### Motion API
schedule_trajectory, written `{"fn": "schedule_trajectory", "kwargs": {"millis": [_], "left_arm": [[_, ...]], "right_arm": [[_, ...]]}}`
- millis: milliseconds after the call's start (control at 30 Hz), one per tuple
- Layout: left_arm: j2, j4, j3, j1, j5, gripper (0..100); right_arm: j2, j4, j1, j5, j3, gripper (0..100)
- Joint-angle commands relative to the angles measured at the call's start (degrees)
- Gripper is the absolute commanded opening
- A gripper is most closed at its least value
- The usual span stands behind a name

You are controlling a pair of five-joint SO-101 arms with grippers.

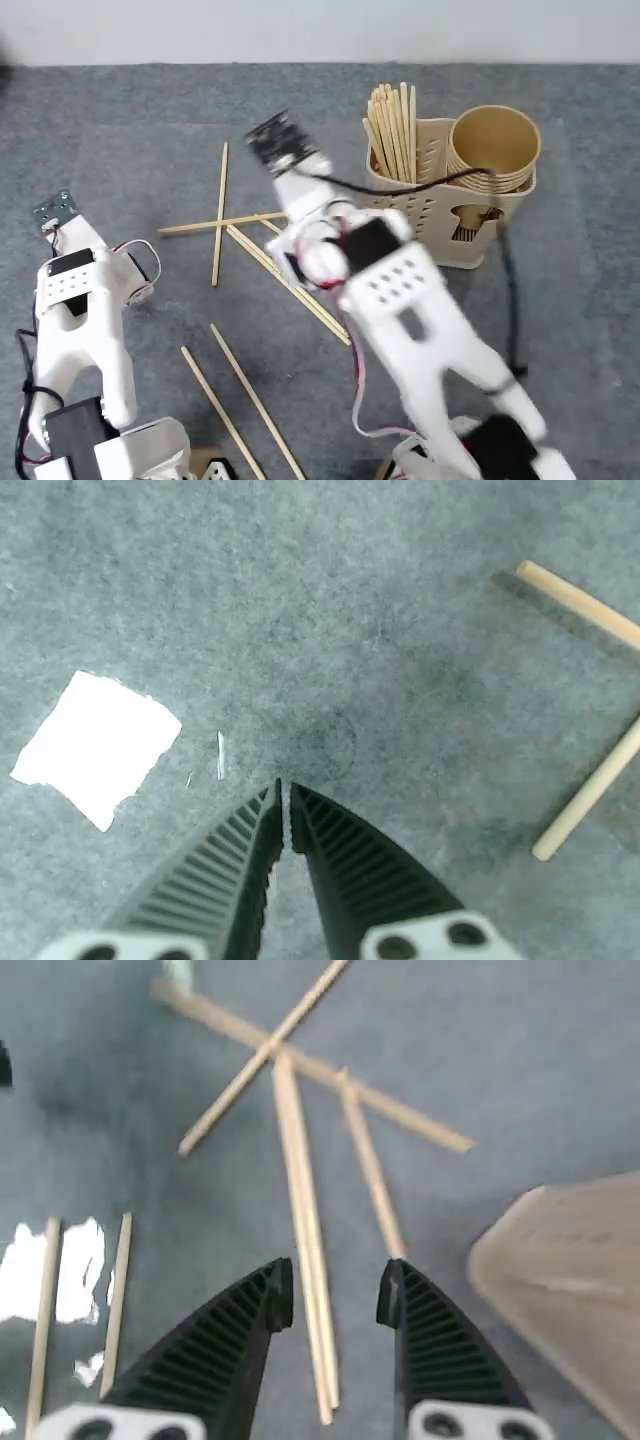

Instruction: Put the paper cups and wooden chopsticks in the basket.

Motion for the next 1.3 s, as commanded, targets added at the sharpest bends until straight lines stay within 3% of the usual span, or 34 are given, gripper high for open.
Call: {"fn": "schedule_trajectory", "kwargs": {"millis": [0, 200, 667, 733, 900, 1267], "left_arm": [[-2.9, -0.9, -0.4, 0.2, -0.4, 1], [-2.9, -0.9, -0.4, 0.2, -0.4, 1], [-2.9, -0.9, -0.5, 0.2, -0.4, 1], [-2.9, -0.9, -0.5, 0.2, -0.4, 1], [-3.0, -0.9, -0.5, 0.2, -0.4, 1], [-3.0, -0.9, -0.5, 0.2, -0.4, 1]], "right_arm": [[7.7, -2.3, -2.2, 0.8, -1.0, 15.1], [20.9, -9.9, -4.6, 0.9, -2.5, 21.3], [44.2, -6.2, -4.4, 0.9, -22.2, 23.6], [46.5, -6.2, -4.4, 1.0, -22.9, 20.8], [49.2, -5.3, -4.4, 6.4, -23.1, 0.0], [44.1, 11.1, -4.4, 8.2, -23.0, 0.8]]}}
